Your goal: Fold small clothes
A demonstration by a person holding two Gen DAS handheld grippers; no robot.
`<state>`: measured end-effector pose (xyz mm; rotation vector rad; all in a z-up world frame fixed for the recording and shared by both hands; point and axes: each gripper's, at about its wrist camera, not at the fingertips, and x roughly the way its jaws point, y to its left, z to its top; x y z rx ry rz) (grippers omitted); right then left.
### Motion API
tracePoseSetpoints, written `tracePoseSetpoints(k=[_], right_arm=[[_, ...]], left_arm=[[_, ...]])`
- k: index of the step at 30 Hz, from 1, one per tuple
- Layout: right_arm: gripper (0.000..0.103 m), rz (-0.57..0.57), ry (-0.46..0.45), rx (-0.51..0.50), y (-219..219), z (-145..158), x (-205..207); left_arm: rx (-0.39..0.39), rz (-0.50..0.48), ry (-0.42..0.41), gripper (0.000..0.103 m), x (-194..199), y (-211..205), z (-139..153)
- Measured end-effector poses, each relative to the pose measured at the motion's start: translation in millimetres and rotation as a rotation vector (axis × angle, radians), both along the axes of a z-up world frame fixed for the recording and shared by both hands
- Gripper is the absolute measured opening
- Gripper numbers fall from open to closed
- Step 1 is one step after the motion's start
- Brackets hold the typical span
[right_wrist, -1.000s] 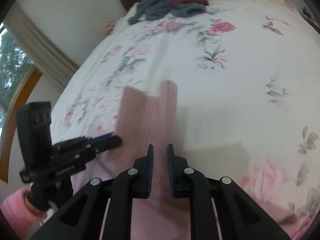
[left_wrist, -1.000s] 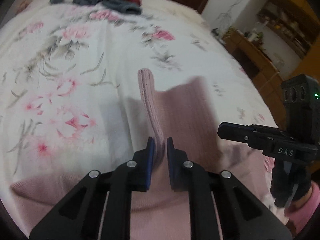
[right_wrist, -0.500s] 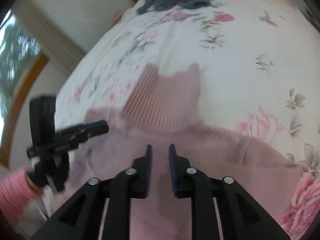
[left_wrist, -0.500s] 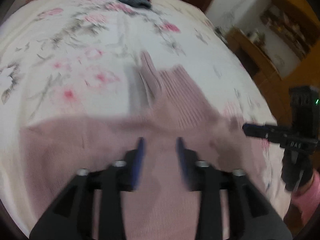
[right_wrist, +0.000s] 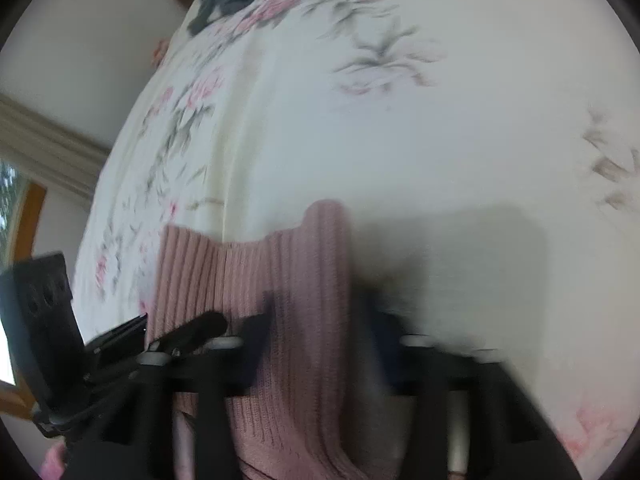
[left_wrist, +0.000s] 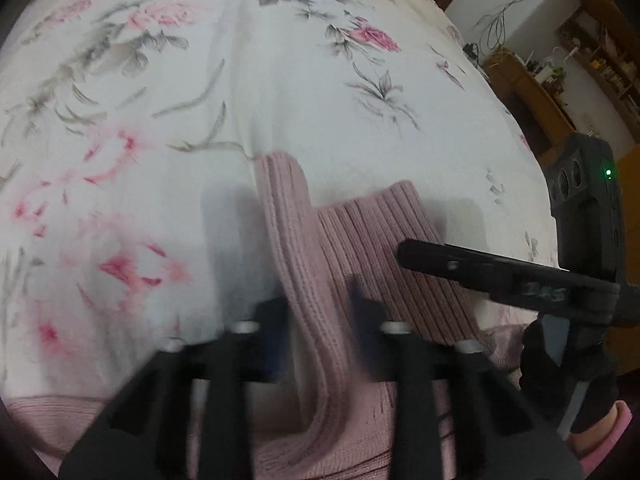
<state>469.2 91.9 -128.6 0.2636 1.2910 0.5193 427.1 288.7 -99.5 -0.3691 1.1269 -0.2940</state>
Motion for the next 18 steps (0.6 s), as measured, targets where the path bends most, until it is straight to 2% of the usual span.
tracePoseSetpoints(k=[1, 6, 10, 13, 18], right_arm=[[0.013, 0.012, -0.003, 0.030, 0.5, 2.4, -5.0], [0.012, 0.057, -0.122, 0.086, -10.8, 43.9, -45.2], [0.012, 0.138, -0.183, 0.104, -20.0, 76.5, -87.8], [0.012, 0.201, -0.188, 0.096, -26.8, 87.5, -125.7], [0.013, 0.263, -0.170, 0.053, -37.1, 85.1, -172.4]], left_arm=[[-0.001, 0.001, -0.015, 0.010, -3.2, 1.6, 0.8], [-0.098, -0.008, -0.107, 0.007, -32.9, 12.0, 24.1], [-0.099, -0.076, -0.196, 0.008, -75.4, 7.9, 51.7], [-0.095, -0.144, -0.210, 0.010, -114.0, 2.1, 58.1], [-0.057, -0.207, -0.178, 0.019, -162.1, 3.6, 46.4]])
